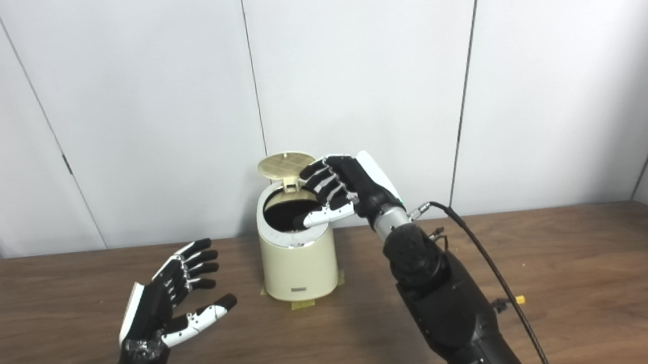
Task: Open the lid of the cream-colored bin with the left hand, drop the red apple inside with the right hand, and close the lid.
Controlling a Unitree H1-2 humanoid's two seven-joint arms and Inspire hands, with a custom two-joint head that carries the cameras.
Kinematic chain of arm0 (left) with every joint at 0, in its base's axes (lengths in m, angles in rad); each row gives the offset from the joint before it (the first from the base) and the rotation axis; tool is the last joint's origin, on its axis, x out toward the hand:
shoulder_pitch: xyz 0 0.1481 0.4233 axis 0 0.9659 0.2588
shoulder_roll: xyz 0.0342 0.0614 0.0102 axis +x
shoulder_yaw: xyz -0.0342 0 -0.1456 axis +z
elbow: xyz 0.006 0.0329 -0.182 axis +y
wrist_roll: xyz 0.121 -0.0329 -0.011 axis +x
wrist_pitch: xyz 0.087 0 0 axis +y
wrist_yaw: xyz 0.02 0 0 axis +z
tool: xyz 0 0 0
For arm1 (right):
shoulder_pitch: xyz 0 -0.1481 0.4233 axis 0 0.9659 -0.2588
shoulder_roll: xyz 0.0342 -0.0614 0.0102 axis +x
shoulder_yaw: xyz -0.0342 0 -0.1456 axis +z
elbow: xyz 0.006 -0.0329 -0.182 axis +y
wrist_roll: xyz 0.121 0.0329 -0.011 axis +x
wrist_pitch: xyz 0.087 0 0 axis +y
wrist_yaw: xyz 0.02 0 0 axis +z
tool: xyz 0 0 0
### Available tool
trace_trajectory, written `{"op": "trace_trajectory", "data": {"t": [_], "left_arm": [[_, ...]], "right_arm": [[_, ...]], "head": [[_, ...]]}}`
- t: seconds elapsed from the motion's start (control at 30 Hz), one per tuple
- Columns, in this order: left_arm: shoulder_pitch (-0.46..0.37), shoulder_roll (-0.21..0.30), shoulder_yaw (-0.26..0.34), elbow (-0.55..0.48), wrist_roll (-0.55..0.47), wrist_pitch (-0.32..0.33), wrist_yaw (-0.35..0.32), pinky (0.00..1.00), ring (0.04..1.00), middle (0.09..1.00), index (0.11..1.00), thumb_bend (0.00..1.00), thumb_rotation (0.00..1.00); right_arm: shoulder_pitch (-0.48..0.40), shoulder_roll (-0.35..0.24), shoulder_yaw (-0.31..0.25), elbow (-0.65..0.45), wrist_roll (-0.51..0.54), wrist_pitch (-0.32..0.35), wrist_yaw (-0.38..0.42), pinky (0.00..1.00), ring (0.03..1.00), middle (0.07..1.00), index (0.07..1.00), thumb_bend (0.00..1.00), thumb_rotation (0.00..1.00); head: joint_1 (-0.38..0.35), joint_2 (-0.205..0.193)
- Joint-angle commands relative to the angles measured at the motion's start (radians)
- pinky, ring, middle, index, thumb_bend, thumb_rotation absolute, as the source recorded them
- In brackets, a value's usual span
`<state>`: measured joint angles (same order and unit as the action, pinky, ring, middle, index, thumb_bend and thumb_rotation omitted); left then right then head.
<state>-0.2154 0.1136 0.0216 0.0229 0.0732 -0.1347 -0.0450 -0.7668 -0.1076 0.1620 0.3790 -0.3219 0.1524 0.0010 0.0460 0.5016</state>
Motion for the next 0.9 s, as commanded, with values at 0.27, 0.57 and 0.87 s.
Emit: {"op": "trace_trajectory", "data": {"t": [0.27, 0.57, 0.87], "left_arm": [[-0.021, 0.007, 0.005, -0.057, -0.007, -0.004, 0.004, 0.68, 0.759, 0.789, 0.831, 0.73, 0.10], [-0.021, 0.013, 0.010, -0.059, 0.000, -0.007, 0.008, 0.68, 0.755, 0.786, 0.831, 0.73, 0.11], [-0.057, 0.019, 0.012, -0.071, 0.003, 0.005, 0.006, 0.69, 0.796, 0.815, 0.831, 0.73, 0.14]], "right_arm": [[0.090, -0.007, -0.117, -0.233, 0.129, -0.095, -0.019, 0.36, 0.467, 0.566, 0.663, 0.88, 0.15], [0.290, -0.033, -0.240, -0.361, 0.346, -0.180, 0.050, 0.59, 0.647, 0.711, 0.752, 0.92, 0.26], [0.429, -0.034, -0.256, -0.278, 0.479, -0.343, 0.136, 0.58, 0.668, 0.793, 0.789, 0.93, 0.31]], "head": [[0.010, -0.002], [0.014, -0.005], [0.034, -0.009]]}}
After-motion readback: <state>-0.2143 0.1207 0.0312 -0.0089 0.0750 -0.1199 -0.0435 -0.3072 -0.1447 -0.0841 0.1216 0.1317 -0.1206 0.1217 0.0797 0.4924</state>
